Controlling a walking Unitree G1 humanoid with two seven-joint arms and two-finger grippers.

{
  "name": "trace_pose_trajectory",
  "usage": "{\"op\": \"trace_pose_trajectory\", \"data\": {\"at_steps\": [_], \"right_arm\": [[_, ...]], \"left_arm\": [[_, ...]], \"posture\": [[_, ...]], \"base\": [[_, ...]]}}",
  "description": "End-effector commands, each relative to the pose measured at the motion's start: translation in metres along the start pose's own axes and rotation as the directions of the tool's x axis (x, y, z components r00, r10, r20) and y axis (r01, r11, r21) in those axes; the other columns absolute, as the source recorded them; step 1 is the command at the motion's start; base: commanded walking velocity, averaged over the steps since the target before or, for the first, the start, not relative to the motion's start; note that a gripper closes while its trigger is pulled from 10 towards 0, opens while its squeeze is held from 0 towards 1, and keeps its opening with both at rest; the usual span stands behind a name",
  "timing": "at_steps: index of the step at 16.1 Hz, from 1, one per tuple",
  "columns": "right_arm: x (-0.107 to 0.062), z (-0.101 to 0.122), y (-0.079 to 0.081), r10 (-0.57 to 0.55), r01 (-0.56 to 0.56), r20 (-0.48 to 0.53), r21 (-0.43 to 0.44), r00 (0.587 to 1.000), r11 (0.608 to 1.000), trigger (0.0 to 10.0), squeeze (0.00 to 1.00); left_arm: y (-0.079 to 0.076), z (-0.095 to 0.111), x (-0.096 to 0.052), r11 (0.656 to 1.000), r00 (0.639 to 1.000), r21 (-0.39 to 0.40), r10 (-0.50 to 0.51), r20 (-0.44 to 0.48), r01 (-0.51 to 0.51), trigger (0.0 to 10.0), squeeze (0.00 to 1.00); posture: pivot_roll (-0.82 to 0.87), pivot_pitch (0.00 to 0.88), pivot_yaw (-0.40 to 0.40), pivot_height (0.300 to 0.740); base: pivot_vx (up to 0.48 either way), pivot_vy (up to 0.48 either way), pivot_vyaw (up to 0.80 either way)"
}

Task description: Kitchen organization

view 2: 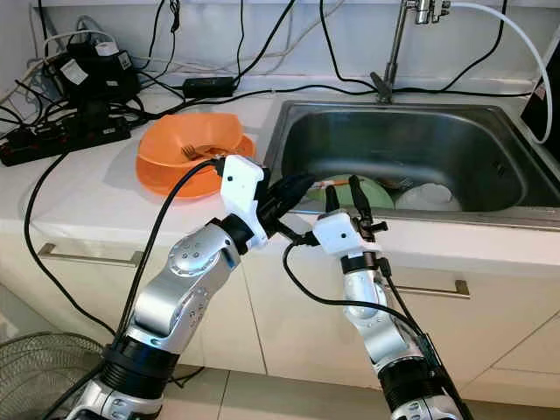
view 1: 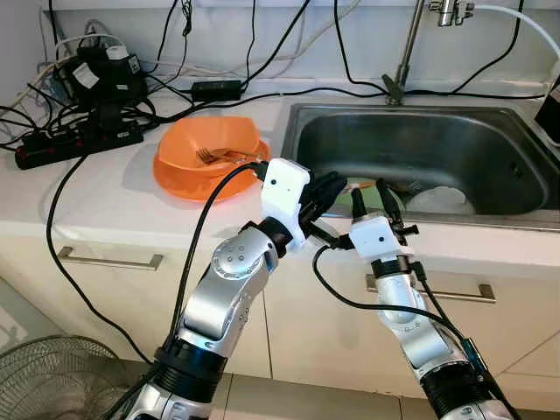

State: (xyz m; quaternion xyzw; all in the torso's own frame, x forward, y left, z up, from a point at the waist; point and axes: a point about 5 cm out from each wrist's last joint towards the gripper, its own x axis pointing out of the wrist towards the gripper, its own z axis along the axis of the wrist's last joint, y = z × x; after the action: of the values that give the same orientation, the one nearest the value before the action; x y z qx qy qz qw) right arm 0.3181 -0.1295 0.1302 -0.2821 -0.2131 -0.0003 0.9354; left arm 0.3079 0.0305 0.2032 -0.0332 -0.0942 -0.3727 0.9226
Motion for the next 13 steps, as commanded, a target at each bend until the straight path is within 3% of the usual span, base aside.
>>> {"op": "trace_pose_trajectory", "data": {"at_steps": [1,13], "right_arm": [[0.003,0.0,0.001,-0.001,0.001,-0.007,-0.003,1.0,1.0,10.0,0.0],[0.003,0.001,0.006,0.026,-0.025,-0.005,0.019,1.0,0.999,10.0,0.0]], "left_arm": [[-0.004,0.003,-0.001,0.999,0.999,-0.006,-0.038,0.0,0.038,10.0,0.0],[-0.004,0.018,0.002,0.998,0.997,0.034,-0.05,0.061,0.048,10.0,0.0]], "posture": [[0.05,0.016,0.096,0.74],[0.06,0.017,0.089,0.74]], "base": [[0.0,0.0,0.0],[0.0,0.0,0.0]]}}
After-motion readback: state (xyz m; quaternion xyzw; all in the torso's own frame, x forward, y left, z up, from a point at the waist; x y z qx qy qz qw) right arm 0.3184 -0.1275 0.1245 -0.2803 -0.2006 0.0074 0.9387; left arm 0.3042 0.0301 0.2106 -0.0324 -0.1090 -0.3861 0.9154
